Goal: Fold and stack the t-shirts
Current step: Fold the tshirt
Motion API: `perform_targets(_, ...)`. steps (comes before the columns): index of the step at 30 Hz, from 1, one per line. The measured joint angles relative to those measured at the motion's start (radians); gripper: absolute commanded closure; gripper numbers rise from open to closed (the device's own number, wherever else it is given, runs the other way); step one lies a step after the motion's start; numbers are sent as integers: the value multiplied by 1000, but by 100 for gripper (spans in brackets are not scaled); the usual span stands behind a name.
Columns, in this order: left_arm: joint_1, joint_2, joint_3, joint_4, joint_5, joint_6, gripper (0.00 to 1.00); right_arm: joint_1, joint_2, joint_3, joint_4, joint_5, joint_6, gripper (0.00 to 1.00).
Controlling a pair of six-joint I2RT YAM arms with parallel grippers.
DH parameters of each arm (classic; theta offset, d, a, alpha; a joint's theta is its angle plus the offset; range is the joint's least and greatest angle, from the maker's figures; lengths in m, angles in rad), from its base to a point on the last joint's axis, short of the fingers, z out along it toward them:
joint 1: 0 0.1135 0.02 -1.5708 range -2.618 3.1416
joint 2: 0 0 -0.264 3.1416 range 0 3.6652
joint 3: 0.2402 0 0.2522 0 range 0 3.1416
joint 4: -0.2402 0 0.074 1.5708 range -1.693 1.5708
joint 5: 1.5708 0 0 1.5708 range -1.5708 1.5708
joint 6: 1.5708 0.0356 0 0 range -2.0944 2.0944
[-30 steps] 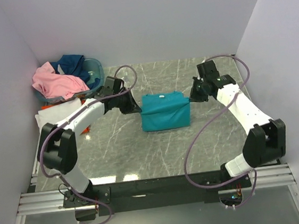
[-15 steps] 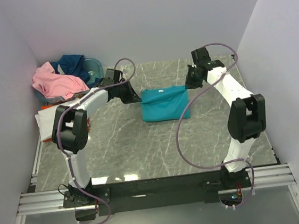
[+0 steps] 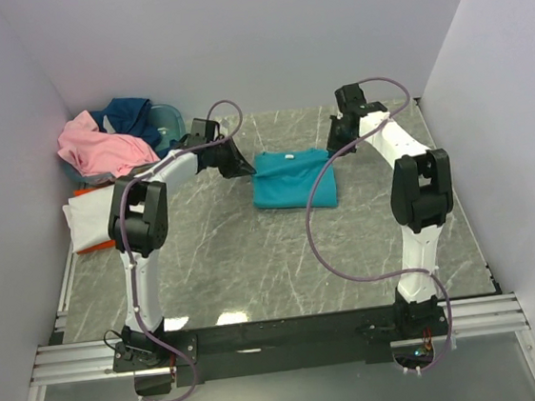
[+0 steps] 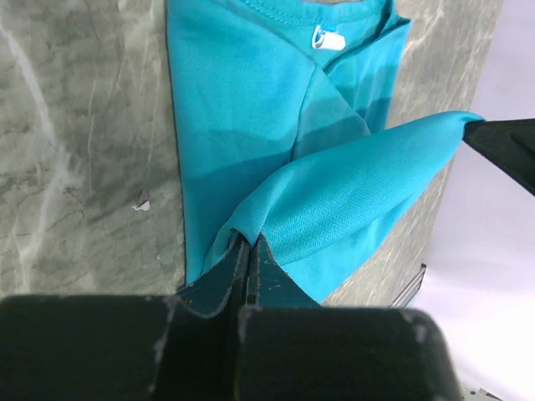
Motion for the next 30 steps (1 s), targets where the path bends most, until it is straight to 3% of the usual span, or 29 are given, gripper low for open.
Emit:
perform_targets(10,4,10,28,69,24,-43,100,-3,4,44,-8,-2,3,100)
perform_targets(16,14,47,30,213,24,-122,99,-14,25,65,31,-3,33,100)
perform_targets(17,17,62,34,248,23,-146,93,-19,34,66,48,-8,45,98)
perform_targets(18,20,78,42,280,20,-167,67,-25,46,67,72,-16,54,85)
perform_targets(20,26,121,65,353,7,-218,43,-39,71,68,140,-45,83,44)
perform_targets(21,28,142,81,387,-5,-241,23,-46,85,68,180,-64,92,37)
perform_targets(22,31,166,95,430,-14,-268,16,-56,100,69,221,-92,101,26)
perform_targets(23,32,179,102,457,-20,-290,11,-65,113,70,257,-117,113,17)
perform_targets(24,35,190,106,494,-28,-312,5,-74,119,71,286,-142,123,17)
perform_targets(30,40,142,44,595,-41,-306,5,-97,53,-12,453,-221,127,15)
